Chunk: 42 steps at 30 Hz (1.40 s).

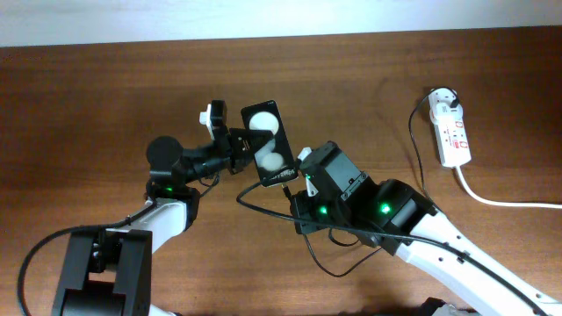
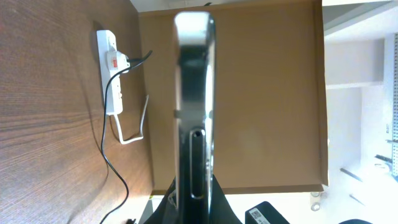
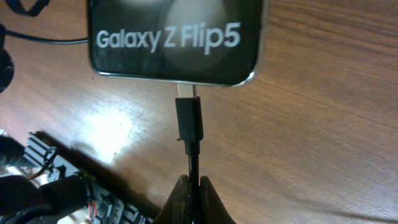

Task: Plug charger to phone and switch on socket
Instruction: 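Push the cable plug into the phone's bottom port with the right gripper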

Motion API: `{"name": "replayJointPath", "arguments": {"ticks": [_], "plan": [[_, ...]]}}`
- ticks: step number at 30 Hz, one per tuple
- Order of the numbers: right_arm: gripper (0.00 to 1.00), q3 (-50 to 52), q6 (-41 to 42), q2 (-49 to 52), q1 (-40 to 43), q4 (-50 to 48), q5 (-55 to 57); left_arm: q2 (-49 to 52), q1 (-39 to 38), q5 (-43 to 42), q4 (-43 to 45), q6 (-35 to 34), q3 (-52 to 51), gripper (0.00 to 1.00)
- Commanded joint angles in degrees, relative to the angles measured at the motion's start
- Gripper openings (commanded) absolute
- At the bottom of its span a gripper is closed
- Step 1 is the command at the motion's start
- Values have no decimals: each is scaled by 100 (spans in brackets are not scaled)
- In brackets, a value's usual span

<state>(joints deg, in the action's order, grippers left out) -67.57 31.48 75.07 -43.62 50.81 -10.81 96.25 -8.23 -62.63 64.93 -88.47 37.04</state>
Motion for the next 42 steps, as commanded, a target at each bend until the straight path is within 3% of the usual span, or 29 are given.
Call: {"name": "replayJointPath", "arguments": {"ticks": [1,11,24,26,28,33,36,40,42], "plan": [[4,17,31,-48,-26,13,-205,-13,15,-57,59,236,72,0],[4,17,31,-46,-26,-96,-181,-13,15,-61,-452,584,72,0],[4,17,31,-46,-26,-608,391,-13,13,-608,-411,118,72,0],[9,17,31,-46,-26,-603,398,-13,15,-662,-413,66,72,0],[28,17,-120,-46,-26,-382,378,-13,15,-481,-413,68,72,0],[40,17,-234,-46,-273,-328,229,-13,15,-157,-413,267,72,0],[40,17,-225,20,-472,-479,664,-13,13,-151,-413,262,72,0],[11,17,-223,262,-474,-651,765,-13,13,-229,-413,256,72,0],[7,17,-208,345,-474,-658,765,-13,13,-271,-413,258,72,0]]}}
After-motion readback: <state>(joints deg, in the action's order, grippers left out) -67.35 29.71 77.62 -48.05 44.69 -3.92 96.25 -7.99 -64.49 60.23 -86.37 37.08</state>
